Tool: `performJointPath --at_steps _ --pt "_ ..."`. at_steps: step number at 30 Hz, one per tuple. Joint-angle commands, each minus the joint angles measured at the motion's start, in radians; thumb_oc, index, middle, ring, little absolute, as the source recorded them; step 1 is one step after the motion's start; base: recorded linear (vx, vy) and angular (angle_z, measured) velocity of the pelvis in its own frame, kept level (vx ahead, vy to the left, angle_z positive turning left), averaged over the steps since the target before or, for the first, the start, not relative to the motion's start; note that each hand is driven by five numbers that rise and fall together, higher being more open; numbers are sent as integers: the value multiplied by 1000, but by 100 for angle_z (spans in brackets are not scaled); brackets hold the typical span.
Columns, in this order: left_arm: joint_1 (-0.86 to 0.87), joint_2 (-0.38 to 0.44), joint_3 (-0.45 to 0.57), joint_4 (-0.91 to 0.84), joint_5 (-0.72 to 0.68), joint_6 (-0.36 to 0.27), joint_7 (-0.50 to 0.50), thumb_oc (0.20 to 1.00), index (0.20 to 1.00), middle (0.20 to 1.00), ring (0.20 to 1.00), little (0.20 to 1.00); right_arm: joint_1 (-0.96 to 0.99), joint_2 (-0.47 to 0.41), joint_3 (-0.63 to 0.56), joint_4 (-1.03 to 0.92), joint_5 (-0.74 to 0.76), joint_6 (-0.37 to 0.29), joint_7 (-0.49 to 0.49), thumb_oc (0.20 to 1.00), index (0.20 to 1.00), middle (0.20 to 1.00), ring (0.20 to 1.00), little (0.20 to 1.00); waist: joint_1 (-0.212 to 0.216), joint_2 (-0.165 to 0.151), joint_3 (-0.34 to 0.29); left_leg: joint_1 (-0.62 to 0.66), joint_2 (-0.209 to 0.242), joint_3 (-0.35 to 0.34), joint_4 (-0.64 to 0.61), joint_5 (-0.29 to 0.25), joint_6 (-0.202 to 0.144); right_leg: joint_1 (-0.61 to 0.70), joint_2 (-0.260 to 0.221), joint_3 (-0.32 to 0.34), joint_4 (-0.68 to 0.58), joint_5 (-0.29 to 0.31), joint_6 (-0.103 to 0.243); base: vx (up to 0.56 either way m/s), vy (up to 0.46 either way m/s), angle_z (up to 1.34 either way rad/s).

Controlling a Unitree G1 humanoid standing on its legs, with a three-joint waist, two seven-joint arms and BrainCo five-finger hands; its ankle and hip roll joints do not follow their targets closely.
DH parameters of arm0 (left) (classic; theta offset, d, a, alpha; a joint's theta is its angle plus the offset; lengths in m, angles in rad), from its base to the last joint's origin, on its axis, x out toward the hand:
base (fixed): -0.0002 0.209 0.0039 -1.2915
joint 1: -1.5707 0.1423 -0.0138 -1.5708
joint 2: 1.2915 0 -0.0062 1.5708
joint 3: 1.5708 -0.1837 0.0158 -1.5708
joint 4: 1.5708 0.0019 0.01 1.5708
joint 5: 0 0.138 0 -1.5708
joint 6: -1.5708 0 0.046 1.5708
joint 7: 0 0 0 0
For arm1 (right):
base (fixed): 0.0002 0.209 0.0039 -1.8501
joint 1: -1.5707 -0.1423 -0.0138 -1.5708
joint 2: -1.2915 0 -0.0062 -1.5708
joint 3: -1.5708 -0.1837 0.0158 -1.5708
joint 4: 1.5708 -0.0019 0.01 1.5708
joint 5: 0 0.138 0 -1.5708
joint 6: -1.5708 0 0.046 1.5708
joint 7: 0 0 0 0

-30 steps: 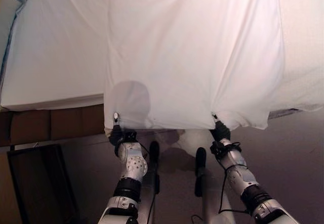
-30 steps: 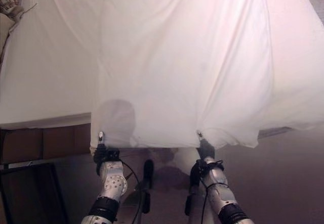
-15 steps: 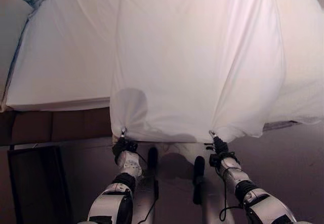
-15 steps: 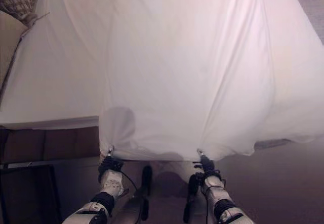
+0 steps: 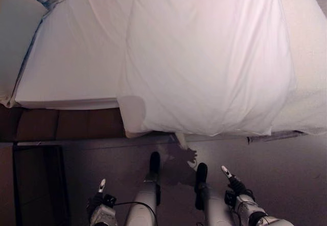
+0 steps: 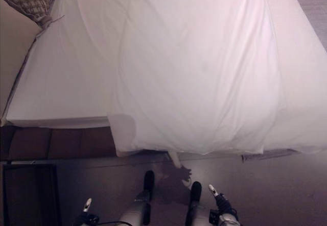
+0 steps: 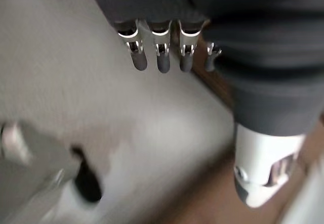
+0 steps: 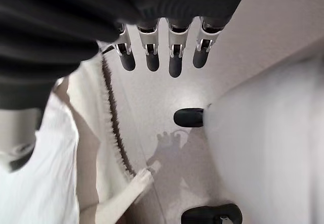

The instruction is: Make the bed

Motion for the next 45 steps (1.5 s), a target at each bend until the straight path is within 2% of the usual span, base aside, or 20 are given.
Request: performJointPath --at_steps 1,3,6,9,10,11,12,13,14,18,19,21,23,26,34,35,40,41,43,45 --pt "24 28 -38 -4 200 -34 -29 1000 1000 1000 1000 1000 25 -36 -19 -88 14 -73 9 1000 1000 1000 1000 1000 4 -18 6 -25 -18 15 38 -37 -7 -23 -30 26 -66 81 41 0 0 0" --pt "63 45 -97 -159 257 -63 -21 1000 1000 1000 1000 1000 44 -49 -14 -168 -2 -93 0 1000 1000 1000 1000 1000 0 -12 9 -29 -17 13 38 -35 -9 -27 -30 24 -66 80 42 0 0 0" --pt "96 126 -188 -350 404 -92 -54 1000 1000 1000 1000 1000 80 -81 8 -345 -37 -137 18 1000 1000 1000 1000 1000 -5 -5 16 -37 -17 10 40 -31 -12 -35 -29 22 -60 76 43 0 0 0" --pt "72 181 -237 -461 464 -117 -81 1000 1000 1000 1000 1000 82 -128 48 -477 -110 -171 24 1000 1000 1000 1000 1000 -13 -7 16 -45 -15 10 40 -29 -14 -45 -27 26 -54 71 43 0 0 0" --pt "59 190 -252 -488 459 -117 -101 1000 1000 1000 1000 1000 74 -143 54 -503 -118 -181 28 1000 1000 1000 1000 1000 -14 -7 15 -48 -15 10 42 -29 -14 -51 -26 28 -50 71 43 0 0 0" --pt "30 234 -308 -558 485 -119 -160 1000 1000 1000 1000 1000 64 -176 81 -603 -129 -195 61 1000 1000 1000 1000 1000 -20 -11 16 -55 -14 14 49 -30 -14 -67 -24 35 -41 71 42 0 0 0" --pt "30 234 -309 -558 485 -119 -161 1000 1000 1000 1000 1000 64 -176 81 -603 -129 -195 61 1000 1000 1000 1000 1000 -20 -11 16 -55 -14 15 49 -30 -14 -67 -24 36 -40 71 42 0 0 0" --pt "-5 282 -387 -638 475 -110 -261 1000 1000 1000 1000 1000 48 -223 107 -687 -111 -204 125 1000 1000 1000 1000 1000 -26 -13 14 -61 -13 19 52 -31 -14 -79 -22 43 -35 72 42 -10 8 -5" --pt "-5 282 -387 -639 475 -110 -261 1000 1000 1000 1000 1000 48 -223 106 -688 -111 -204 125 1000 1000 1000 1000 1000 -25 -13 14 -61 -13 19 52 -31 -14 -80 -22 43 -34 72 42 -17 4 -9" --pt "-141 346 -533 -730 411 -90 -414 1000 1000 1000 1000 1000 -47 -302 194 -740 -41 -198 276 1000 1000 1000 1000 1000 -33 -13 12 -78 -12 28 52 -27 -16 -104 -18 53 -32 77 42 -27 -4 -9" --pt "-183 352 -573 -740 336 -58 -487 1000 1000 1000 1000 1000 -80 -318 221 -747 -19 -178 320 1000 1000 1000 1000 1000 -37 -14 17 -85 -12 31 57 -27 -16 -113 -18 54 -28 79 42 -45 -9 -4" --pt "-243 325 -597 -709 235 -25 -549 1000 1000 1000 1000 1000 -137 -322 264 -723 23 -153 371 1000 1000 1000 1000 1000 -41 -14 17 -107 -12 34 68 -27 -17 -140 -17 58 -17 81 40 -47 -8 -3" --pt "-352 321 -656 -679 243 -14 -591 1000 1000 1000 1000 1000 -216 -326 313 -710 26 -124 401 1000 1000 1000 1000 1000 -46 -15 30 -138 -14 37 95 -31 -18 -174 -17 66 8 80 39 -71 -10 -12" --pt "-490 292 -713 -591 283 -18 -579 1000 1000 1000 1000 1000 -332 -297 361 -636 43 -99 405 1000 1000 1000 1000 1000 -49 -18 44 -189 -17 41 138 -36 -23 -224 -15 73 46 75 36 -63 -14 -5" --pt "-725 235 -714 -440 326 -44 -526 1000 1000 1000 1000 1000 -601 -285 398 -482 123 -43 416 1000 1000 1000 1000 1000 -55 -20 72 -379 -15 61 304 -72 -24 -425 -30 93 223 45 32 -62 13 2" --pt "-771 213 -687 -382 341 -53 -478 1000 1000 1000 1000 1000 -669 -278 405 -436 138 -37 409 1000 1000 1000 1000 1000 -56 -20 76 -421 -15 66 346 -82 -26 -469 -33 102 270 35 29 -37 15 0" --pt "-842 202 -652 -297 376 -69 -387 1000 1000 1000 1000 1000 -771 -256 412 -357 160 -41 381 1000 1000 1000 1000 1000 -53 -24 75 -475 -12 69 399 -102 -24 -529 -35 111 332 17 25 0 0 0" --pt "-899 214 -647 -245 446 -82 -301 1000 1000 1000 1000 1000 -840 -244 411 -307 188 -41 363 1000 1000 1000 1000 1000 -47 -28 80 -506 -15 68 432 -107 -25 -560 -31 116 372 4 21 0 0 0" --pt "-951 219 -644 -203 481 -90 -235 1000 1000 1000 1000 1000 -910 -226 410 -257 215 -45 336 1000 1000 1000 1000 1000 -47 -28 90 -533 -22 65 457 -113 -20 -582 -37 120 407 -9 18 0 0 0" --pt "-978 223 -640 -174 481 -88 -220 1000 1000 1000 1000 1000 -944 -217 403 -232 229 -49 323 1000 1000 1000 1000 1000 -49 -32 94 -549 -19 68 474 -117 -22 -597 -43 116 423 -14 17 0 0 0"
